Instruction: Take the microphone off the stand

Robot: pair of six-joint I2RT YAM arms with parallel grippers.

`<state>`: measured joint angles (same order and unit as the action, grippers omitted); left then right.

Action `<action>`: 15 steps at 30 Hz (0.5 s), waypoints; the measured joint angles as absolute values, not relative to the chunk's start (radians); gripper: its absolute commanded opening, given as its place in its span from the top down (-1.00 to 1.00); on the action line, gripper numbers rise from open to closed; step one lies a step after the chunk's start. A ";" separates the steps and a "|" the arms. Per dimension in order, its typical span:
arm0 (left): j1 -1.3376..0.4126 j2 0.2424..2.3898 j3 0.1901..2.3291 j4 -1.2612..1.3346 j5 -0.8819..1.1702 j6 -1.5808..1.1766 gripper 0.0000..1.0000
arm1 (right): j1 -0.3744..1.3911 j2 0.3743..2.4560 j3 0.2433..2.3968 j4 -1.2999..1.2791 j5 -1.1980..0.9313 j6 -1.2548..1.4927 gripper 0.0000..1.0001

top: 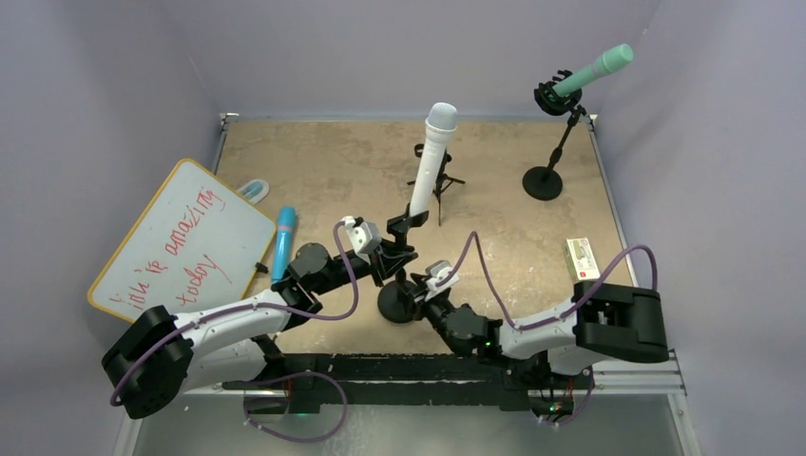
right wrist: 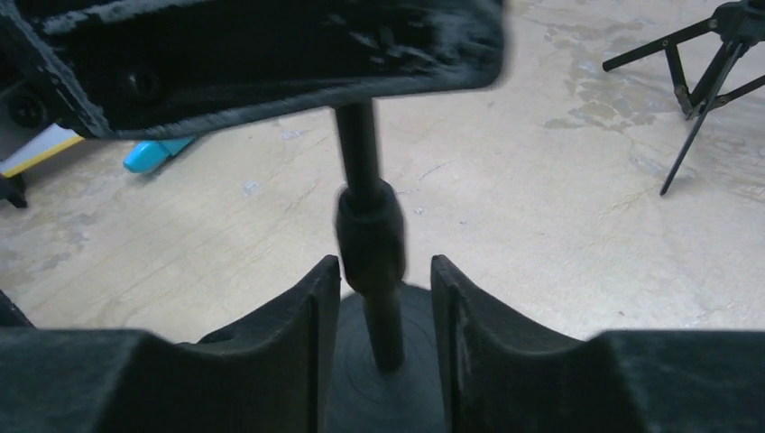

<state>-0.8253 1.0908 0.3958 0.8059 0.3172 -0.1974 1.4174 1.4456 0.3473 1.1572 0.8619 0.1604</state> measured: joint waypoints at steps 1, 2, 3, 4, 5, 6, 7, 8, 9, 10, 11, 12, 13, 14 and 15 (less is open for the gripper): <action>-0.826 1.091 0.394 0.800 0.315 -0.189 1.00 | 1.406 1.423 0.317 1.175 0.827 0.174 -0.07; -0.825 1.091 0.394 0.799 0.313 -0.178 1.00 | 1.390 1.399 0.290 1.187 0.790 0.192 -0.16; -0.823 1.091 0.394 0.799 0.308 -0.165 1.00 | 1.370 1.377 0.269 1.193 0.761 0.208 -0.25; -0.820 1.092 0.392 0.800 0.306 -0.154 1.00 | 1.333 1.346 0.244 1.200 0.699 0.231 -0.32; -0.818 1.092 0.387 0.807 0.305 -0.151 1.00 | 1.286 1.317 0.221 1.209 0.628 0.255 -0.39; -0.818 1.092 0.385 0.812 0.305 -0.146 1.00 | 1.245 1.295 0.205 1.217 0.572 0.274 -0.43; -0.818 1.093 0.382 0.818 0.305 -0.141 1.00 | 1.205 1.275 0.192 1.224 0.508 0.290 -0.46; -0.818 1.097 0.380 0.824 0.306 -0.136 1.00 | 1.172 1.262 0.183 1.233 0.449 0.300 -0.47; -0.818 1.104 0.379 0.834 0.308 -0.133 1.00 | 1.147 1.256 0.178 1.238 0.395 0.307 -0.48; -0.818 1.109 0.379 0.841 0.311 -0.130 1.00 | 1.122 1.255 0.178 1.242 0.335 0.312 -0.48; -0.818 1.115 0.379 0.850 0.314 -0.129 1.00 | 1.106 1.257 0.178 1.243 0.289 0.313 -0.48; -0.818 1.121 0.379 0.859 0.318 -0.129 1.00 | 1.087 1.262 0.178 1.244 0.237 0.314 -0.47; -0.818 1.128 0.379 0.868 0.323 -0.129 1.00 | 1.071 1.271 0.179 1.248 0.190 0.314 -0.45; -0.818 1.131 0.379 0.873 0.326 -0.129 1.00 | 1.060 1.284 0.181 1.248 0.150 0.313 -0.41; -0.818 1.135 0.379 0.878 0.329 -0.130 1.00 | 1.053 1.294 0.182 1.249 0.125 0.310 -0.38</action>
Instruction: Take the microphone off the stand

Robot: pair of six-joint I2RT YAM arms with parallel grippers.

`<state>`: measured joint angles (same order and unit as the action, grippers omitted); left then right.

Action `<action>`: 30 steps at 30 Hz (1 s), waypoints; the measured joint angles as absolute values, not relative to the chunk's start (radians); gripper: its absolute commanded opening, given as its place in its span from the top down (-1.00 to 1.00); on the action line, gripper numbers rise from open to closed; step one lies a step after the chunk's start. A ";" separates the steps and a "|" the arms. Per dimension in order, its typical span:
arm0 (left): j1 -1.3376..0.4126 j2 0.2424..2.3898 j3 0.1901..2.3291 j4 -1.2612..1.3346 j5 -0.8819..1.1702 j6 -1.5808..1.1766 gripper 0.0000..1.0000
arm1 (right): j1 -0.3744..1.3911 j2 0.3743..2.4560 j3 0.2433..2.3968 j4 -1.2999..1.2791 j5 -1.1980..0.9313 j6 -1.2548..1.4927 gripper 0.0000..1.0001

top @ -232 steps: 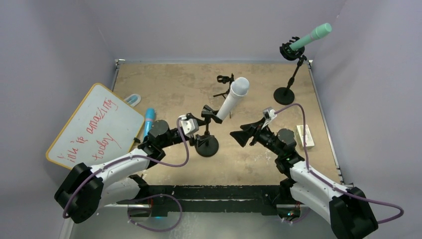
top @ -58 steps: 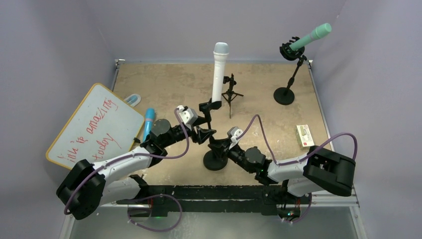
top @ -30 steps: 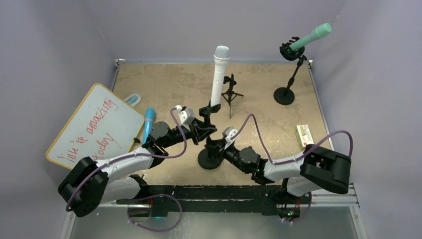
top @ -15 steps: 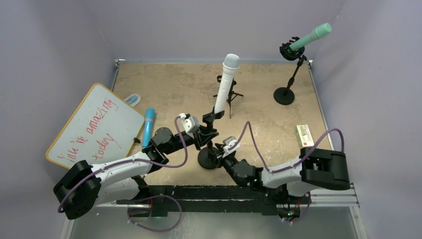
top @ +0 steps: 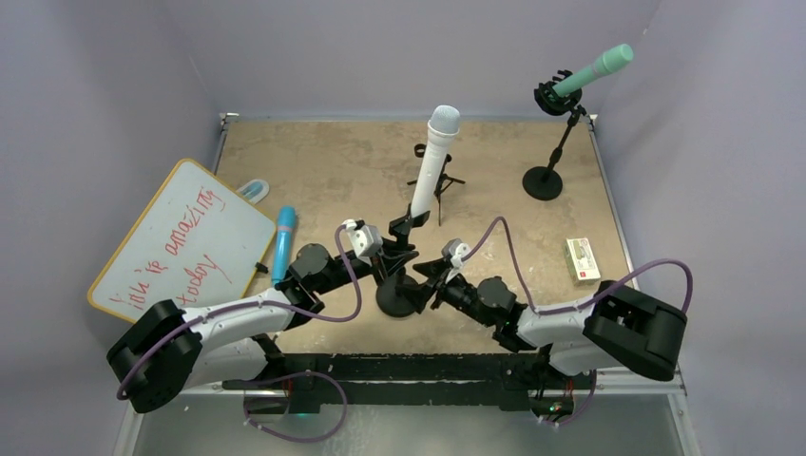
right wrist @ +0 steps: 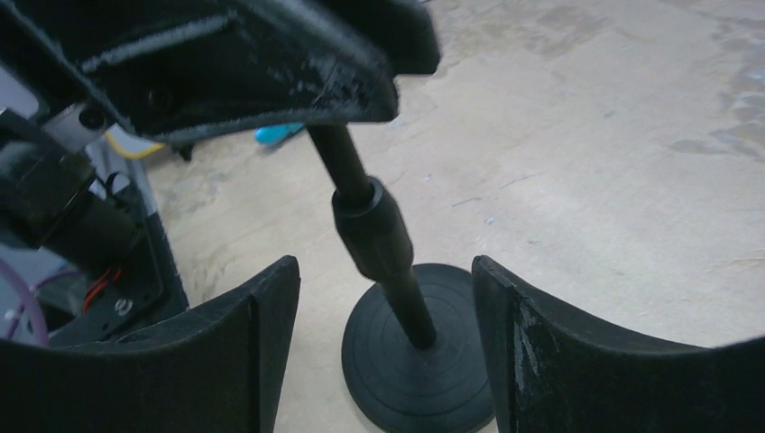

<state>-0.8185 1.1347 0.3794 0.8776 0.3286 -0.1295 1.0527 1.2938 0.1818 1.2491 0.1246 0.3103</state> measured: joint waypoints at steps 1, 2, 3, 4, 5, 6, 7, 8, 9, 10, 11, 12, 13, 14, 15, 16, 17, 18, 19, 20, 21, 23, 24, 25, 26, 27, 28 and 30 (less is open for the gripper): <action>-0.818 1.136 0.379 0.880 0.330 -0.130 1.00 | 1.048 1.311 0.182 1.256 0.088 0.307 -0.35; -0.818 1.137 0.379 0.882 0.331 -0.130 1.00 | 1.044 1.321 0.183 1.262 0.072 0.303 -0.32; -0.818 1.137 0.379 0.883 0.332 -0.130 1.00 | 1.042 1.332 0.183 1.271 0.056 0.299 -0.24; -0.818 1.137 0.379 0.883 0.333 -0.129 1.00 | 1.041 1.345 0.185 1.283 0.046 0.292 -0.21; -0.818 1.137 0.379 0.883 0.333 -0.129 1.00 | 1.041 1.358 0.188 1.295 0.034 0.283 -0.20; -0.818 1.137 0.379 0.883 0.333 -0.129 1.00 | 1.041 1.372 0.196 1.304 0.032 0.275 -0.15; -0.818 1.137 0.379 0.883 0.333 -0.129 1.00 | 1.041 1.388 0.205 1.314 0.032 0.268 -0.07; -0.818 1.137 0.379 0.883 0.333 -0.129 1.00 | 1.041 1.400 0.214 1.320 0.033 0.260 0.03; -0.818 1.137 0.379 0.882 0.333 -0.129 1.00 | 1.041 1.412 0.224 1.328 0.034 0.251 0.12; -0.818 1.136 0.379 0.881 0.333 -0.129 1.00 | 1.041 1.422 0.233 1.335 0.036 0.241 0.21; -0.818 1.135 0.379 0.879 0.333 -0.129 1.00 | 1.041 1.428 0.239 1.338 0.039 0.233 0.32; -0.818 1.132 0.379 0.875 0.332 -0.129 1.00 | 1.041 1.436 0.245 1.345 0.047 0.223 0.45; -0.818 1.129 0.379 0.870 0.332 -0.128 1.00 | 1.041 1.441 0.247 1.348 0.055 0.216 0.60; -0.818 1.127 0.379 0.868 0.329 -0.127 1.00 | 1.041 1.448 0.247 1.361 0.058 0.206 0.73; -0.818 1.125 0.379 0.866 0.324 -0.128 1.00 | 1.041 1.454 0.247 1.369 0.067 0.189 0.82; -0.818 1.124 0.379 0.864 0.319 -0.128 1.00 | 1.042 1.455 0.247 1.372 0.073 0.172 0.90; -0.818 1.122 0.379 0.863 0.313 -0.130 1.00 | 1.043 1.455 0.249 1.371 0.079 0.158 0.96; -0.818 1.121 0.379 0.862 0.308 -0.130 1.00 | 1.048 1.454 0.251 1.366 0.089 0.146 1.00; -0.818 1.119 0.379 0.859 0.301 -0.131 1.00 | 1.056 1.452 0.255 1.357 0.107 0.139 1.00; -0.818 1.118 0.379 0.857 0.297 -0.132 1.00 | 1.069 1.448 0.260 1.344 0.137 0.138 1.00; -0.818 1.116 0.379 0.855 0.289 -0.136 1.00 | 1.088 1.444 0.265 1.332 0.174 0.138 1.00; -0.818 1.116 0.379 0.854 0.282 -0.138 1.00 | 1.150 1.442 0.275 1.314 0.305 0.130 1.00; -0.819 1.116 0.379 0.854 0.281 -0.139 1.00 | 1.191 1.444 0.281 1.307 0.390 0.122 1.00; -0.820 1.116 0.379 0.853 0.281 -0.141 1.00 | 1.228 1.452 0.290 1.305 0.475 0.115 1.00; -0.822 1.116 0.379 0.852 0.279 -0.145 1.00 | 1.266 1.466 0.304 1.303 0.564 0.107 1.00; -0.822 1.116 0.379 0.852 0.279 -0.146 1.00 | 1.300 1.484 0.324 1.300 0.646 0.099 1.00; -0.822 1.116 0.379 0.851 0.277 -0.146 1.00 | 1.329 1.505 0.346 1.297 0.726 0.090 1.00; -0.822 1.116 0.380 0.848 0.266 -0.145 1.00 | 1.367 1.544 0.390 1.284 0.850 0.082 0.94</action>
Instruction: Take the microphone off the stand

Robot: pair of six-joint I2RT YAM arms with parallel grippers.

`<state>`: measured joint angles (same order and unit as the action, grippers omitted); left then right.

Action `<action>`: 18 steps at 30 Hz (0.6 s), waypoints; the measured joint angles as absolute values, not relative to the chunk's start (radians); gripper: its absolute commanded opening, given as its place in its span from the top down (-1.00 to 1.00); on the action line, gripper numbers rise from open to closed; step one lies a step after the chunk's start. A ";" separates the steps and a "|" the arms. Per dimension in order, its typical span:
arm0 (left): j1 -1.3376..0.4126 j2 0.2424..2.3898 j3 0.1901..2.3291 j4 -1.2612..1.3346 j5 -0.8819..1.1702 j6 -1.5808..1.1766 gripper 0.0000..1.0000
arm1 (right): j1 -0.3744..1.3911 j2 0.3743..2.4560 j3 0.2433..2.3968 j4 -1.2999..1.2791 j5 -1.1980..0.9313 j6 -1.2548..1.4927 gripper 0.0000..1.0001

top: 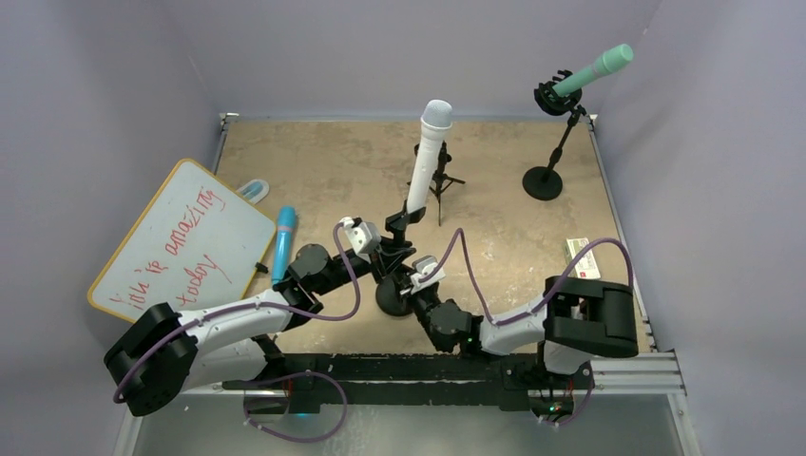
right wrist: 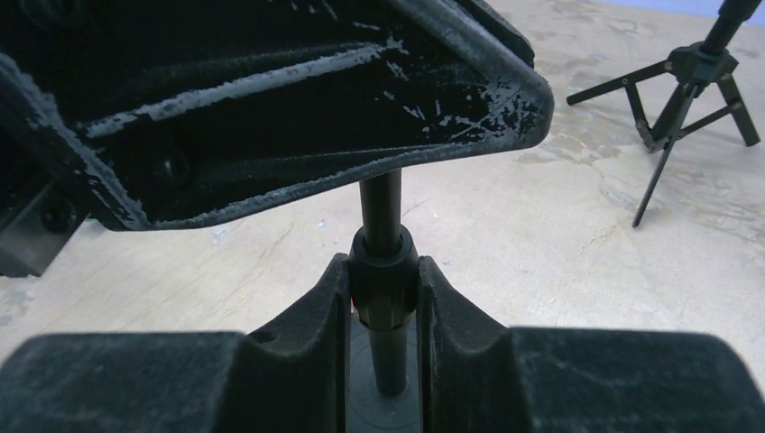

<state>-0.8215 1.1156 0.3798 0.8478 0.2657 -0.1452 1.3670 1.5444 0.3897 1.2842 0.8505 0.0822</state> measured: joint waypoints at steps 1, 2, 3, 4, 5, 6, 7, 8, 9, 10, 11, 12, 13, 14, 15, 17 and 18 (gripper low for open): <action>-0.821 1.113 0.380 0.844 0.260 -0.144 1.00 | 1.378 1.560 0.408 1.281 0.890 0.082 0.80; -0.821 1.112 0.381 0.840 0.255 -0.142 1.00 | 1.384 1.569 0.419 1.276 0.913 0.082 0.66; -0.821 1.110 0.382 0.836 0.252 -0.141 1.00 | 1.386 1.571 0.421 1.275 0.921 0.084 0.53; -0.822 1.109 0.384 0.830 0.252 -0.140 1.00 | 1.387 1.569 0.419 1.274 0.921 0.087 0.39; -0.822 1.108 0.385 0.825 0.253 -0.139 1.00 | 1.386 1.566 0.416 1.273 0.917 0.093 0.28; -0.823 1.105 0.385 0.821 0.254 -0.138 1.00 | 1.385 1.560 0.411 1.269 0.909 0.102 0.17; -0.825 1.103 0.385 0.818 0.254 -0.139 1.00 | 1.382 1.547 0.402 1.266 0.894 0.115 0.04; -0.826 1.101 0.385 0.815 0.252 -0.138 1.00 | 1.378 1.523 0.387 1.261 0.876 0.126 -0.08; -0.826 1.097 0.385 0.812 0.248 -0.138 1.00 | 1.373 1.498 0.370 1.258 0.860 0.142 -0.17; -0.824 1.096 0.385 0.810 0.245 -0.138 1.00 | 1.363 1.464 0.350 1.253 0.833 0.161 -0.25; -0.824 1.096 0.385 0.809 0.245 -0.138 1.00 | 1.339 1.420 0.324 1.247 0.778 0.183 -0.35; -0.824 1.096 0.385 0.809 0.245 -0.138 1.00 | 1.317 1.394 0.310 1.246 0.741 0.200 -0.43; -0.824 1.096 0.385 0.808 0.245 -0.138 1.00 | 1.272 1.358 0.289 1.245 0.669 0.226 -0.48; -0.824 1.096 0.385 0.808 0.246 -0.138 1.00 | 1.224 1.326 0.269 1.245 0.602 0.253 -0.52; -0.824 1.098 0.386 0.811 0.245 -0.138 1.00 | 1.181 1.298 0.249 1.246 0.531 0.271 -0.54; -0.822 1.102 0.387 0.813 0.246 -0.142 1.00 | 1.123 1.261 0.219 1.245 0.427 0.289 -0.57; -0.822 1.103 0.387 0.815 0.248 -0.142 1.00 | 1.095 1.248 0.209 1.240 0.369 0.294 -0.57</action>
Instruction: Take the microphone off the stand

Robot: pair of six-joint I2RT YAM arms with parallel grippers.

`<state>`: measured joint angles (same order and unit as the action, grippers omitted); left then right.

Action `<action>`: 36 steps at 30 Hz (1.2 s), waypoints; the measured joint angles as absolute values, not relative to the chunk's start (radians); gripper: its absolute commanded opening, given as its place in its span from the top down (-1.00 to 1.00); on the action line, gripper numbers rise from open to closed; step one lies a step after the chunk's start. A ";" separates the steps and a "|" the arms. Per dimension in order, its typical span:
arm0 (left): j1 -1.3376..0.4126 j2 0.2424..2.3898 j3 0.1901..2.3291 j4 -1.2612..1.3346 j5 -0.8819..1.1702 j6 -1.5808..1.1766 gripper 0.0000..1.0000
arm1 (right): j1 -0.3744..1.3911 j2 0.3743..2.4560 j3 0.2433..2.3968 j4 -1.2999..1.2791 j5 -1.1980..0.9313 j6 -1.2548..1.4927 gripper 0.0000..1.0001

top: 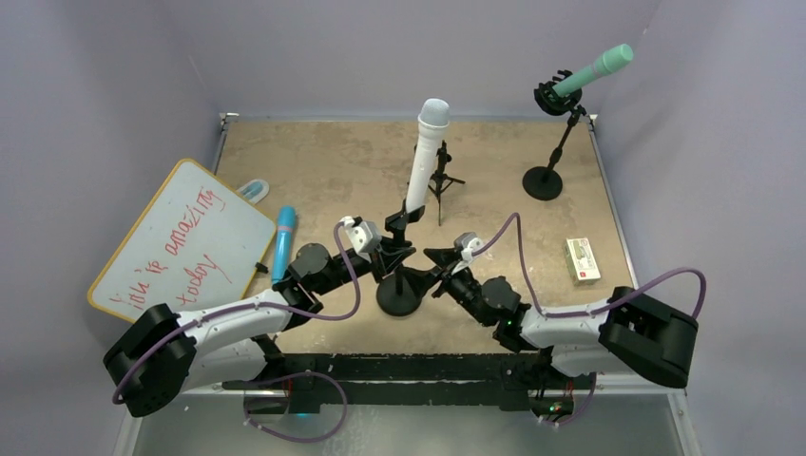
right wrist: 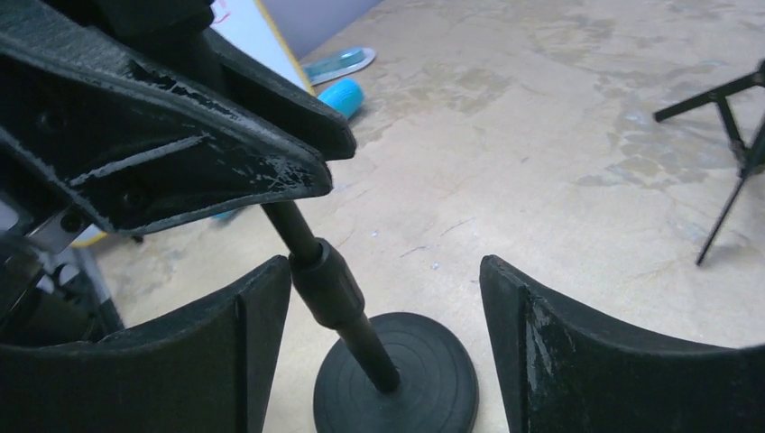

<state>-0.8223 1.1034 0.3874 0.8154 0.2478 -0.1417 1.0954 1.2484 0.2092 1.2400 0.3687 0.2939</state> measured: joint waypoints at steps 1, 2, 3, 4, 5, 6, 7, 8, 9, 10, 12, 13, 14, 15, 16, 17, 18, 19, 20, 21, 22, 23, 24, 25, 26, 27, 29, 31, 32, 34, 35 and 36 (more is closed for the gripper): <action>-0.822 1.106 0.387 0.818 0.250 -0.142 1.00 | 1.075 1.242 0.206 1.232 0.319 0.295 -0.58; -0.822 1.109 0.387 0.822 0.251 -0.142 1.00 | 1.057 1.240 0.206 1.226 0.273 0.296 -0.58; -0.822 1.111 0.388 0.825 0.252 -0.143 1.00 | 1.045 1.240 0.206 1.222 0.237 0.296 -0.58; -0.822 1.113 0.389 0.826 0.252 -0.144 1.00 | 1.036 1.242 0.206 1.213 0.199 0.295 -0.57; -0.821 1.113 0.389 0.826 0.254 -0.146 1.00 | 1.029 1.245 0.206 1.203 0.161 0.295 -0.56; -0.821 1.113 0.389 0.826 0.254 -0.146 1.00 | 1.026 1.247 0.206 1.198 0.139 0.295 -0.56; -0.820 1.113 0.390 0.826 0.255 -0.146 1.00 | 1.025 1.251 0.207 1.196 0.123 0.294 -0.55; -0.820 1.113 0.390 0.825 0.254 -0.147 1.00 | 1.024 1.257 0.210 1.190 0.100 0.294 -0.54; -0.820 1.112 0.390 0.824 0.255 -0.147 1.00 | 1.024 1.262 0.214 1.184 0.082 0.293 -0.52; -0.820 1.110 0.390 0.822 0.255 -0.147 1.00 | 1.024 1.268 0.218 1.181 0.072 0.292 -0.51; -0.820 1.105 0.390 0.814 0.254 -0.147 1.00 | 1.024 1.283 0.230 1.176 0.057 0.287 -0.49; -0.820 1.102 0.390 0.810 0.254 -0.146 1.00 | 1.024 1.292 0.237 1.174 0.056 0.287 -0.49; -0.820 1.098 0.390 0.805 0.254 -0.146 1.00 | 1.024 1.301 0.242 1.171 0.056 0.285 -0.49; -0.820 1.095 0.390 0.799 0.254 -0.146 1.00 | 1.024 1.309 0.247 1.170 0.056 0.283 -0.49; -0.820 1.093 0.390 0.796 0.254 -0.146 1.00 | 1.024 1.314 0.249 1.169 0.057 0.280 -0.49; -0.820 1.090 0.390 0.792 0.254 -0.146 1.00 | 1.024 1.317 0.250 1.165 0.057 0.278 -0.49; -0.820 1.088 0.390 0.789 0.254 -0.146 1.00 | 1.024 1.319 0.252 1.159 0.057 0.275 -0.49; -0.820 1.087 0.390 0.787 0.254 -0.146 1.00 | 1.024 1.320 0.254 1.155 0.057 0.271 -0.49; -0.820 1.086 0.390 0.785 0.254 -0.146 1.00 | 1.024 1.321 0.255 1.152 0.058 0.270 -0.49; -0.820 1.086 0.390 0.784 0.254 -0.146 1.00 | 1.024 1.321 0.257 1.150 0.059 0.268 -0.49; -0.820 1.086 0.390 0.784 0.254 -0.146 1.00 | 1.024 1.321 0.259 1.149 0.060 0.266 -0.49; -0.820 1.086 0.390 0.784 0.254 -0.146 1.00 | 1.024 1.321 0.260 1.148 0.061 0.264 -0.49; -0.820 1.086 0.390 0.784 0.254 -0.146 1.00 | 1.024 1.321 0.260 1.148 0.061 0.262 -0.49; -0.820 1.086 0.390 0.783 0.254 -0.146 1.00 | 1.024 1.321 0.260 1.145 0.062 0.261 -0.49; -0.820 1.086 0.390 0.783 0.254 -0.146 1.00 | 1.024 1.321 0.260 1.142 0.064 0.259 -0.49; -0.820 1.086 0.391 0.783 0.254 -0.146 1.00 | 1.024 1.321 0.260 1.138 0.067 0.257 -0.49; -0.820 1.086 0.391 0.783 0.253 -0.146 1.00 | 1.024 1.320 0.261 1.132 0.071 0.253 -0.48; -0.820 1.086 0.391 0.783 0.253 -0.146 1.00 | 1.024 1.319 0.261 1.129 0.081 0.250 -0.48; -0.820 1.086 0.391 0.783 0.253 -0.146 1.00 | 1.024 1.319 0.261 1.129 0.086 0.249 -0.48; -0.820 1.086 0.391 0.783 0.253 -0.146 1.00 | 1.024 1.319 0.260 1.133 0.088 0.244 -0.47; -0.820 1.086 0.391 0.783 0.254 -0.146 1.00 | 1.024 1.317 0.260 1.139 0.089 0.242 -0.48; -0.820 1.086 0.391 0.783 0.254 -0.146 1.00 | 1.024 1.314 0.257 1.144 0.089 0.242 -0.48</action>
<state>-0.8204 1.0863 0.3912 0.7834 0.2539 -0.1455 1.0245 1.3144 0.2573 1.1439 0.0887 0.2420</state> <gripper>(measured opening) 0.110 0.739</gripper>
